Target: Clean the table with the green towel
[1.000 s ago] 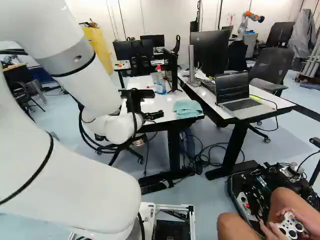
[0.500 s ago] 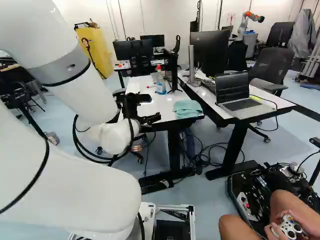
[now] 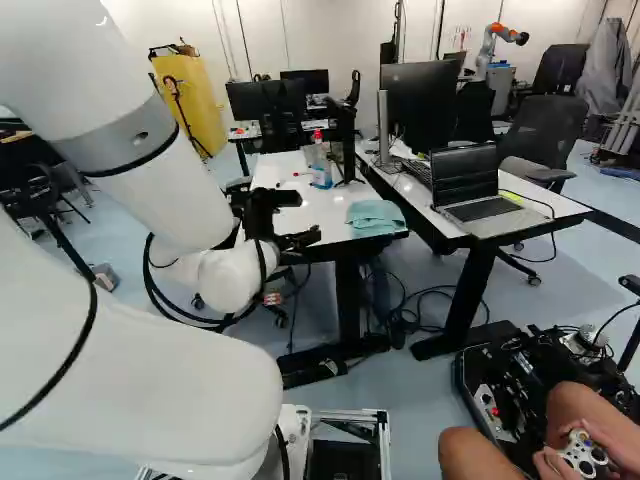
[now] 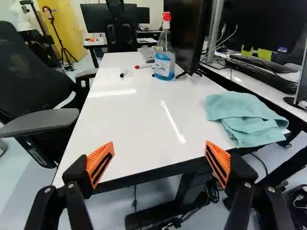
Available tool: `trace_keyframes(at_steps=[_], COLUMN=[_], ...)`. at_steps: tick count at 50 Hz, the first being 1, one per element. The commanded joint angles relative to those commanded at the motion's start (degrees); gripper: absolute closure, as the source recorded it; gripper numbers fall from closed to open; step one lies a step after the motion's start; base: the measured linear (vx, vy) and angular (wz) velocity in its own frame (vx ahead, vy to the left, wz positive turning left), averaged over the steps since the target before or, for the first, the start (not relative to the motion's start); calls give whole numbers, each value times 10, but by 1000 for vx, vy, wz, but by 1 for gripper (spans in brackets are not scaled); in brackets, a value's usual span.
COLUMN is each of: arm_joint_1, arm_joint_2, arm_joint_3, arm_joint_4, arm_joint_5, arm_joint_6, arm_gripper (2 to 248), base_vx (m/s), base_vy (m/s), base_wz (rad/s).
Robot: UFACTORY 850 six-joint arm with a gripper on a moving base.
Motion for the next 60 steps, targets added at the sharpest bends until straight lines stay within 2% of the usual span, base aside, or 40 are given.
trace_keyframes(at_steps=[60], arm_joint_1=[0], arm_joint_2=[0], arm_joint_3=[0], arm_joint_4=[0], arm_joint_5=[0], arm_joint_6=[0], arm_gripper=[3], base_vx=[0], base_vy=[0], base_wz=[0])
